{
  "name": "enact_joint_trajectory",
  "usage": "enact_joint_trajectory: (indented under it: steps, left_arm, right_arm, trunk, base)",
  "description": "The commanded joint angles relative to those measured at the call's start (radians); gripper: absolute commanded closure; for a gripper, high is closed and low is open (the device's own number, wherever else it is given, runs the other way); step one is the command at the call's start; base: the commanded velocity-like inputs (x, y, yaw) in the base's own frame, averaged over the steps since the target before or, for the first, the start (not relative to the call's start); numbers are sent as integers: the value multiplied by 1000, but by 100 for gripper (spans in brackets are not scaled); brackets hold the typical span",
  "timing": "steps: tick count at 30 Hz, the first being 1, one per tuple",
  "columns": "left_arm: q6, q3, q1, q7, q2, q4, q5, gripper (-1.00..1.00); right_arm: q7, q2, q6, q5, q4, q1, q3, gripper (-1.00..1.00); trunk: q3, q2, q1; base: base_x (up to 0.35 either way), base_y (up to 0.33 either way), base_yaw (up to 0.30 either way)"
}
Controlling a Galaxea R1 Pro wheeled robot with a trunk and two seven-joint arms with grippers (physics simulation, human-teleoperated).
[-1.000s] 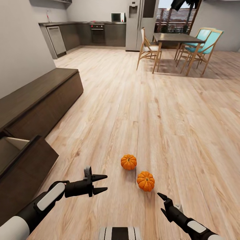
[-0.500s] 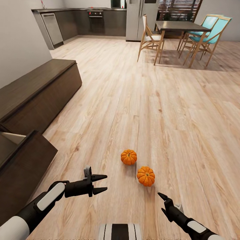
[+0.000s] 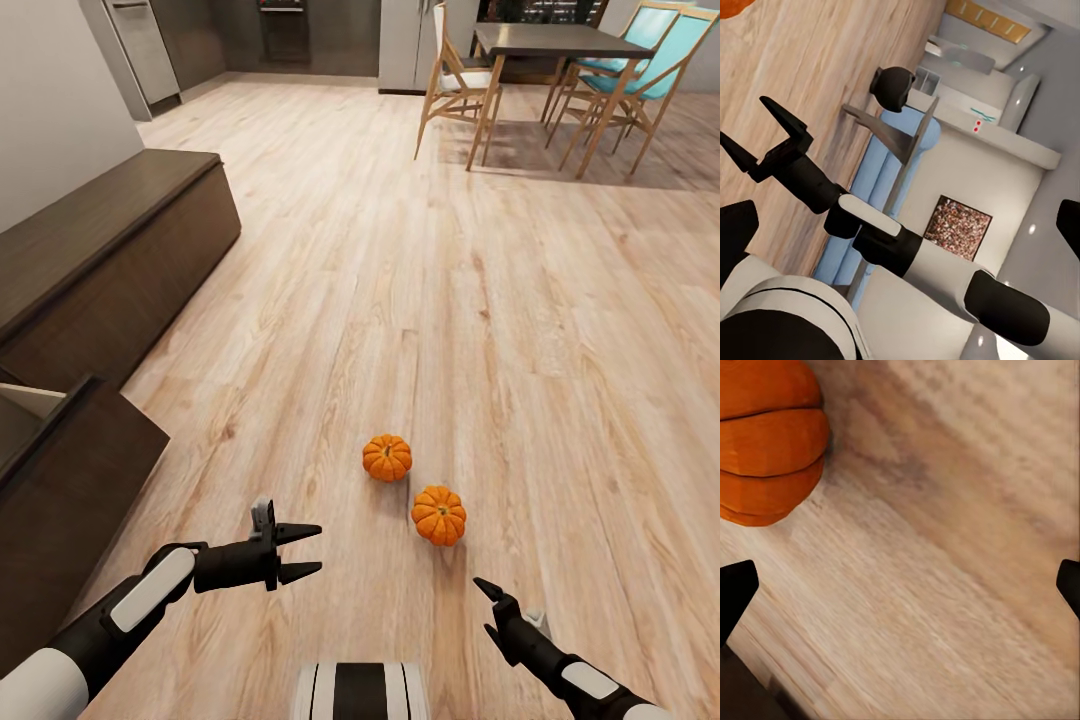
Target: Place each of the two pumpkins and all three candles from the living room inside a cabinet in the living room (use any cabinet), then make sure every cabinet is closed, and position the cauldron so it is next to a table in the living room.
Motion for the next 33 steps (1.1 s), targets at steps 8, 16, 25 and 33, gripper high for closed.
enact_joint_trajectory:
  steps: [8, 16, 25, 33]
  left_arm:
    - [2, -3, -1, -4, 1, 1, 1, -100]
    - [2, -3, -1, -4, 1, 1, 1, -100]
    - [2, -3, -1, -4, 1, 1, 1, -100]
    - [2, -3, -1, -4, 1, 1, 1, -100]
  right_arm:
    - [2, 0, 5, -10, 0, -1, 7, -100]
    - [2, 0, 4, -10, 0, 0, 8, -100]
    - [2, 1, 4, -10, 0, -1, 8, -100]
    - [2, 1, 4, -10, 0, 0, 7, -100]
  trunk:
    - [-1, 0, 0]
    - [-1, 0, 0]
    - [-1, 0, 0]
    - [-1, 0, 0]
  base:
    - [0, 0, 0]
    - [115, 51, 0]
    - [99, 22, 0]
    - [92, -11, 0]
